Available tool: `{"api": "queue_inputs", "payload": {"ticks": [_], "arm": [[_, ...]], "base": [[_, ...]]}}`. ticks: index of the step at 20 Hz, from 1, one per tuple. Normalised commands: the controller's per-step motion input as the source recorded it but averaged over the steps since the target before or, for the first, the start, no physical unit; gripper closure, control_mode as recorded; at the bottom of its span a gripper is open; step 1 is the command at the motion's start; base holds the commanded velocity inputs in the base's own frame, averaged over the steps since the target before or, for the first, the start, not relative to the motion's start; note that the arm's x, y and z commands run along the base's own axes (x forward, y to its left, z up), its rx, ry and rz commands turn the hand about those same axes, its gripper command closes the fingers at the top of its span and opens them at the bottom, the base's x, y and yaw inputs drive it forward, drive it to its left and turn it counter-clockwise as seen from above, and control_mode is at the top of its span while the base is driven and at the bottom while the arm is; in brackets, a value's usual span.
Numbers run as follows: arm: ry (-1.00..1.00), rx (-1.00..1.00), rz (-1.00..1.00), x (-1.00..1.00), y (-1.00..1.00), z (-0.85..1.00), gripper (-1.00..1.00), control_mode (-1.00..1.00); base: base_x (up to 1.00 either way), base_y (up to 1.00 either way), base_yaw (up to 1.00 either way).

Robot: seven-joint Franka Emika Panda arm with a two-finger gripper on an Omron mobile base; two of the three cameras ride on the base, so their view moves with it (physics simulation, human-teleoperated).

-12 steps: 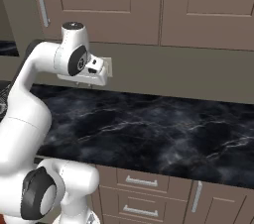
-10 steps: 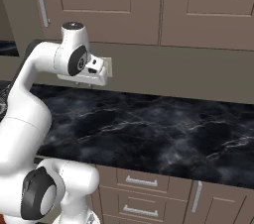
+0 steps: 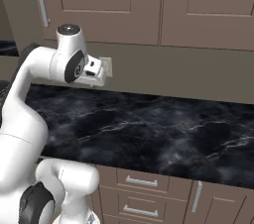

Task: Open the cabinet, pick the kettle from the cabinet, and place it in the sink.

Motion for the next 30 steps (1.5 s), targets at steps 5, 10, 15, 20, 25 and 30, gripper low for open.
{"api": "queue_inputs", "payload": {"ticks": [5,10,15,20,25,30], "arm": [[-0.21,0.00,0.00,-0.17,0.18,0.10,-1.00,-1.00],[-0.19,0.00,0.00,-0.13,0.21,0.14,-1.00,-1.00],[-0.15,0.00,0.00,-0.12,0.19,0.17,-1.00,-1.00],[-0.09,0.00,0.00,-0.09,0.18,0.19,-1.00,-1.00],[-0.04,-0.02,0.00,-0.05,0.18,0.21,-1.00,-1.00],[0.00,-0.03,0.00,-0.02,0.17,0.23,-1.00,-1.00]], "base": [[0.00,0.00,0.00],[0.00,0.00,0.00],[0.00,0.00,0.00],[0.00,0.00,0.00],[0.00,0.00,0.00],[0.00,0.00,0.00]]}}
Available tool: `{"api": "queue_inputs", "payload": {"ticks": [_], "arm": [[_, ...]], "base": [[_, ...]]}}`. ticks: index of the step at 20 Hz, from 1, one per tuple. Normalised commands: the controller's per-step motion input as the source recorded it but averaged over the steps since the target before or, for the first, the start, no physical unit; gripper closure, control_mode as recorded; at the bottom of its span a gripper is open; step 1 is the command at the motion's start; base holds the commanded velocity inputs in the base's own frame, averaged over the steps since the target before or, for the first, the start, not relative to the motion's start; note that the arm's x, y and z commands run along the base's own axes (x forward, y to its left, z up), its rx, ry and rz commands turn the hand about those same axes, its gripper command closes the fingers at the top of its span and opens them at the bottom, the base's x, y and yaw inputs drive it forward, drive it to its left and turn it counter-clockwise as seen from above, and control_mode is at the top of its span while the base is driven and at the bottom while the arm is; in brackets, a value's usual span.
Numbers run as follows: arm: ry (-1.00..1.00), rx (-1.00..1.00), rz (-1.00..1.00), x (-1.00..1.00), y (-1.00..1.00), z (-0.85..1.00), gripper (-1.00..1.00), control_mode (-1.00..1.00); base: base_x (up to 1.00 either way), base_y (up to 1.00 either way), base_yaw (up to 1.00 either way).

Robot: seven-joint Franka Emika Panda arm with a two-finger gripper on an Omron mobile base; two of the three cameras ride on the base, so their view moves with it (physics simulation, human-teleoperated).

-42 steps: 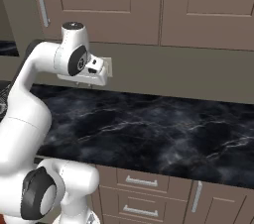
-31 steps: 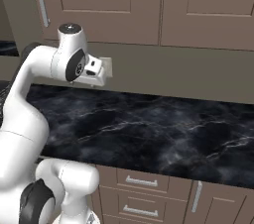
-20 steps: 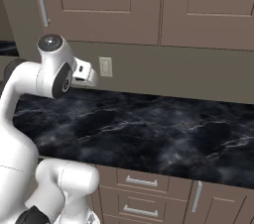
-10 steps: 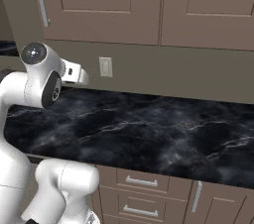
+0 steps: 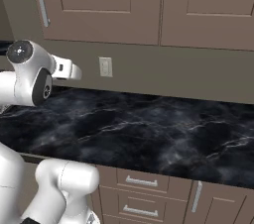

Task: Open the cabinet, pick the kettle from the cabinet, and place it in the sink.

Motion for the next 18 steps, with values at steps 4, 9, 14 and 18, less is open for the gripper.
{"api": "queue_inputs", "payload": {"ticks": [4,9,14,18], "arm": [[0.00,-0.02,0.00,-0.01,0.20,0.20,-1.00,-1.00],[-0.01,0.00,0.00,-0.01,0.23,0.22,-1.00,-1.00],[-0.01,0.00,0.00,-0.04,0.26,0.20,-1.00,-1.00],[-0.02,-0.01,0.00,0.00,0.31,0.19,-1.00,-1.00]], "base": [[0.00,0.00,0.00],[0.00,0.00,0.00],[0.00,0.00,0.00],[0.00,0.00,0.00]]}}
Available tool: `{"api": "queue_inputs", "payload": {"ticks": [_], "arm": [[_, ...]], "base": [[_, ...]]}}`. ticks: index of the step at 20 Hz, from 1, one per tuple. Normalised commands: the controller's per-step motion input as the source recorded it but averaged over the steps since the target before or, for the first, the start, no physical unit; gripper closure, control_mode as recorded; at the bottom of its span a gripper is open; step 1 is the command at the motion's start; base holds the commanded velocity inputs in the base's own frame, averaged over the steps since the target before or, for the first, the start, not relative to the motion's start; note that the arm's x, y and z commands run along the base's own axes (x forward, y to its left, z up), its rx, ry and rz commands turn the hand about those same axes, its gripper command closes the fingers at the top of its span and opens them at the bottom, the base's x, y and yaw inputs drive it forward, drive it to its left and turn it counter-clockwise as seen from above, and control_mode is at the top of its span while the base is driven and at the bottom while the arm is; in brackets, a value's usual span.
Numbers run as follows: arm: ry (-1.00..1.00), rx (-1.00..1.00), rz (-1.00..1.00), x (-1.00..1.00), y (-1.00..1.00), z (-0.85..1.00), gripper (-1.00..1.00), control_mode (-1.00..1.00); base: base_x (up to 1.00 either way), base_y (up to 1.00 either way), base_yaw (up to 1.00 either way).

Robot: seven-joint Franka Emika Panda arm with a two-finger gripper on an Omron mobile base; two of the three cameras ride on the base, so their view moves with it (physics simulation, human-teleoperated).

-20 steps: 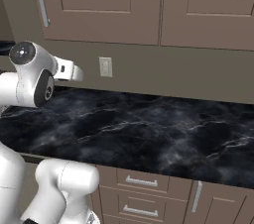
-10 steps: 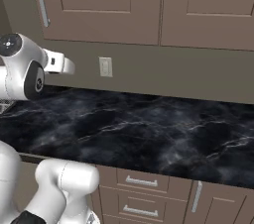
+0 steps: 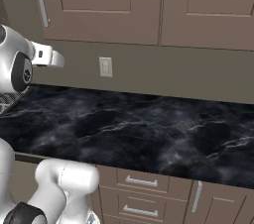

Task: Open the cabinet, pick the kettle from the cabinet, and place it in the sink.

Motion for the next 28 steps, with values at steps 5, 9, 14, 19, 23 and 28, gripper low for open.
{"api": "queue_inputs", "payload": {"ticks": [5,9,14,19,23,28], "arm": [[-0.05,-0.02,0.00,0.03,0.28,0.21,-1.00,-1.00],[0.00,-0.01,0.00,0.04,0.17,0.22,-1.00,-1.00],[-0.01,-0.01,0.00,0.09,0.09,0.25,-1.00,-1.00],[-0.05,-0.05,-0.03,0.02,0.05,0.28,-1.00,-1.00],[-0.07,-0.06,-0.05,0.09,0.00,0.26,-1.00,-1.00],[-0.10,-0.05,-0.03,0.12,0.00,0.25,-1.00,-1.00]], "base": [[0.00,0.00,0.00],[0.00,0.00,0.00],[0.00,0.00,0.00],[0.00,0.00,0.00],[0.00,0.00,0.00],[0.00,0.00,0.00]]}}
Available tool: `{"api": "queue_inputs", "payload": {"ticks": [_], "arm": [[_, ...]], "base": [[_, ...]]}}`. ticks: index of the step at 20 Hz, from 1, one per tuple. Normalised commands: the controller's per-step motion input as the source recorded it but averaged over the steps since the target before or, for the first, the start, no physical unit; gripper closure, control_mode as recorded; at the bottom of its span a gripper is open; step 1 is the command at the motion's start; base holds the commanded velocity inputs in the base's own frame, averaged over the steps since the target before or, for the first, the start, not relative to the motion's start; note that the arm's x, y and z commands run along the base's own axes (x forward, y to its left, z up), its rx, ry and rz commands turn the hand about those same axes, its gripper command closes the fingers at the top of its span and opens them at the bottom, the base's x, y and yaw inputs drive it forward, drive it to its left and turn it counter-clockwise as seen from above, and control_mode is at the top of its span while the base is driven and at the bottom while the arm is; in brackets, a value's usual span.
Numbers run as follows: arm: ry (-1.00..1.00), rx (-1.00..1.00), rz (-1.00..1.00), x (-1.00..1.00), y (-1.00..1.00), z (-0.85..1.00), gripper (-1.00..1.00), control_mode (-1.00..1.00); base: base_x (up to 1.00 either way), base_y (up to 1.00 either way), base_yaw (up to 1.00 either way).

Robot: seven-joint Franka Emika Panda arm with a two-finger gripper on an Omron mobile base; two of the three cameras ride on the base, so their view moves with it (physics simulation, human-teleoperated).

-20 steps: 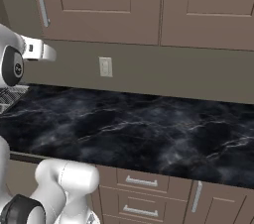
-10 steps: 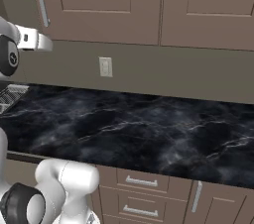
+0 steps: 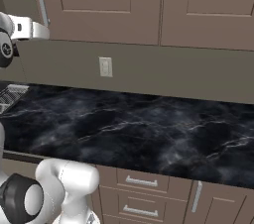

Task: Open the cabinet, pick the kettle from the cabinet, and place it in the sink.

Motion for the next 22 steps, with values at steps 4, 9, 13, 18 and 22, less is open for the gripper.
{"api": "queue_inputs", "payload": {"ticks": [4,9,13,18,22], "arm": [[-0.04,-0.01,-0.02,0.17,0.00,0.26,-1.00,-1.00],[-0.01,0.00,-0.01,0.23,0.02,0.26,-1.00,-1.00],[0.00,0.00,-0.03,0.25,0.03,0.25,-1.00,-1.00],[0.00,0.00,-0.03,0.31,0.12,0.22,-1.00,-1.00],[0.00,0.00,-0.01,0.32,0.08,0.11,-1.00,-1.00]], "base": [[0.00,0.00,0.00],[0.00,0.00,0.00],[0.00,0.00,0.00],[0.00,0.00,0.00],[0.00,0.00,0.00]]}}
